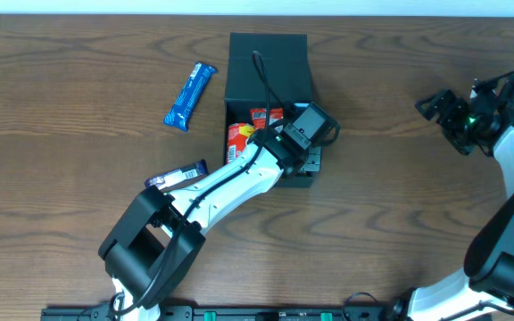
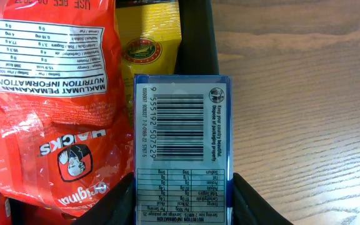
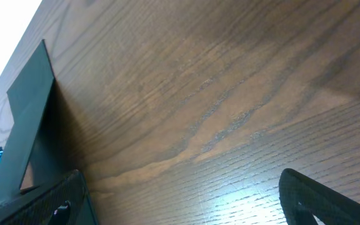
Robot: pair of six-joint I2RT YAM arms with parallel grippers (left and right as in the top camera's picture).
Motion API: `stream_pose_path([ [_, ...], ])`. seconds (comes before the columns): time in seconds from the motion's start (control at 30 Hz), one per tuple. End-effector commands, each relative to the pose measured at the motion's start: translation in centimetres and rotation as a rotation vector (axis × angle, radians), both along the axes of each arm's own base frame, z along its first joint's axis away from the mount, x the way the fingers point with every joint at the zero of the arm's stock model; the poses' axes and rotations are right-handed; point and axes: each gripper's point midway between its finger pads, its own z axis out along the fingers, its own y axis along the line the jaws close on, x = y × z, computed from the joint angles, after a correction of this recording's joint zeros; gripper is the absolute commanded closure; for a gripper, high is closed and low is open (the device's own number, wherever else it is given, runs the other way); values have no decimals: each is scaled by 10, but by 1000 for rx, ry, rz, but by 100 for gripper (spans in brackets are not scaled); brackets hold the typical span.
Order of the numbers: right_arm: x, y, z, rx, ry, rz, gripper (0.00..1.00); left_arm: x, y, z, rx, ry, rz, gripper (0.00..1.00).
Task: Pack container
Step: 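Lower the small blue box upright beside the yellow bag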
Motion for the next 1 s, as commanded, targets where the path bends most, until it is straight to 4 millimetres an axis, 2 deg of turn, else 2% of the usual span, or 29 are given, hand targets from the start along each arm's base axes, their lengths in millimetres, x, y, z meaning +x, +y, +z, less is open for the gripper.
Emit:
stream_pose_path([
  [0.0,4,-4,17,-32,-45,9,1,-3,-1,-12,9,26,-19,94],
  [0.03,4,-4,17,-32,-45,9,1,-3,-1,-12,10,26,-21,94],
  [0.07,4,-4,17,-32,-45,9,1,-3,-1,-12,12,24,-28,85],
  [0.13,4,-4,17,-32,-45,9,1,-2,-1,-11,11,23,-29,78],
  [0.17,4,-4,17,-32,-45,9,1,-2,-2,-11,10,21,-29,57],
  [0.2,4,-4,17,-32,-45,9,1,-2,-2,-10,10,19,-31,40],
  [0.3,4,-4,17,-31,-45,9,1,0,-4,-7,5,14,-33,34],
  [0.43,4,-4,17,-31,-44,9,1,2,-6,-1,3,-4,-51,36],
  [0.67,5,-3,18,-26,-47,13,1,6,-8,22,-14,-59,-83,41],
  [0.77,5,-3,18,-26,-47,13,1,7,-9,34,-21,-90,-100,58],
  [0.83,5,-3,18,-26,-47,13,1,9,-10,43,-26,-119,-124,80],
  [0.87,5,-3,18,-26,-47,13,1,9,-10,43,-23,-125,-134,87],
  [0.9,5,-3,18,-26,-47,13,1,9,-10,42,-19,-124,-138,91],
  [0.97,5,-3,18,-26,-47,13,1,9,-10,38,-13,-118,-139,92],
])
